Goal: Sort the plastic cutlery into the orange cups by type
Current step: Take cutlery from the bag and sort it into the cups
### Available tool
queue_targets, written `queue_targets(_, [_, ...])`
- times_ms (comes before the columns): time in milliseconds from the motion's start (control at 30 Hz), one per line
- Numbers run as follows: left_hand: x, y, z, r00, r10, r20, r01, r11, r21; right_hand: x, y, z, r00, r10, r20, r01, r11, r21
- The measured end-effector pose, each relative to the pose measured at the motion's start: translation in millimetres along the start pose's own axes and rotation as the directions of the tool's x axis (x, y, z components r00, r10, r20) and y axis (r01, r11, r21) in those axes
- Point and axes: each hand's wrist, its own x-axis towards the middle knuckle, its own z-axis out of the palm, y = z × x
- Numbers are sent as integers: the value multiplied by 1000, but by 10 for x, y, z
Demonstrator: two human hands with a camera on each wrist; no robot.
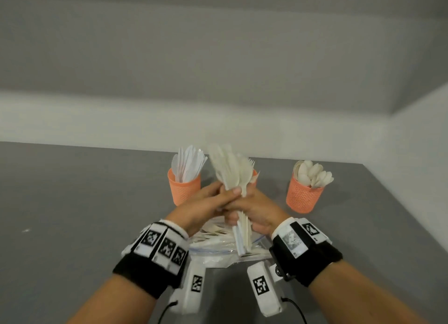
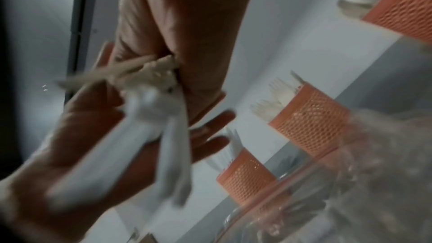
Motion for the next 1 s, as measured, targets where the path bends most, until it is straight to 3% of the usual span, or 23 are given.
queue_targets(100, [85,-97,-3,999,-47,0,46,987,-154,18,54,132,990,128,64,-114,976,-184])
queue_targets(233, [162,-227,8,982,-99,-159,58,968,-245,6,31,116,962,269,48,-247,931,-269])
queue_targets(333, [208,-191,12,955,-115,-274,14,938,-346,7,80,92,970,235,-58,-241,922,-304])
queue_targets(400, [218,-173,-7,967,-74,-245,-17,937,-349,7,95,83,978,204,-46,-209,955,-211])
queue_targets(500, [174,-194,-18,997,-11,-76,-22,908,-418,-20,60,98,960,246,131,-249,969,2])
queue_targets(600, [153,-214,5,997,-68,-41,43,893,-449,-30,48,110,937,300,177,-311,950,37])
queue_targets(700, [187,-217,2,975,-124,-183,29,893,-450,-3,30,66,924,360,128,-347,931,-114])
queue_targets(767, [219,-221,-74,949,-133,-284,-25,871,-492,46,11,-2,924,383,-7,-359,860,-363])
queue_targets(800, [222,-221,-115,933,-144,-329,-39,869,-492,88,2,-38,944,307,-122,-326,811,-486])
queue_targets(867, [213,-226,-189,922,-142,-360,-53,876,-480,177,-29,-70,950,-62,-307,-154,760,-631])
queue_targets(933, [188,-230,-219,936,-104,-336,-88,856,-509,227,-98,9,902,-334,-272,70,738,-672])
queue_targets(1000, [170,-229,-214,944,-95,-316,-113,805,-582,268,-110,135,911,-392,-130,171,644,-746])
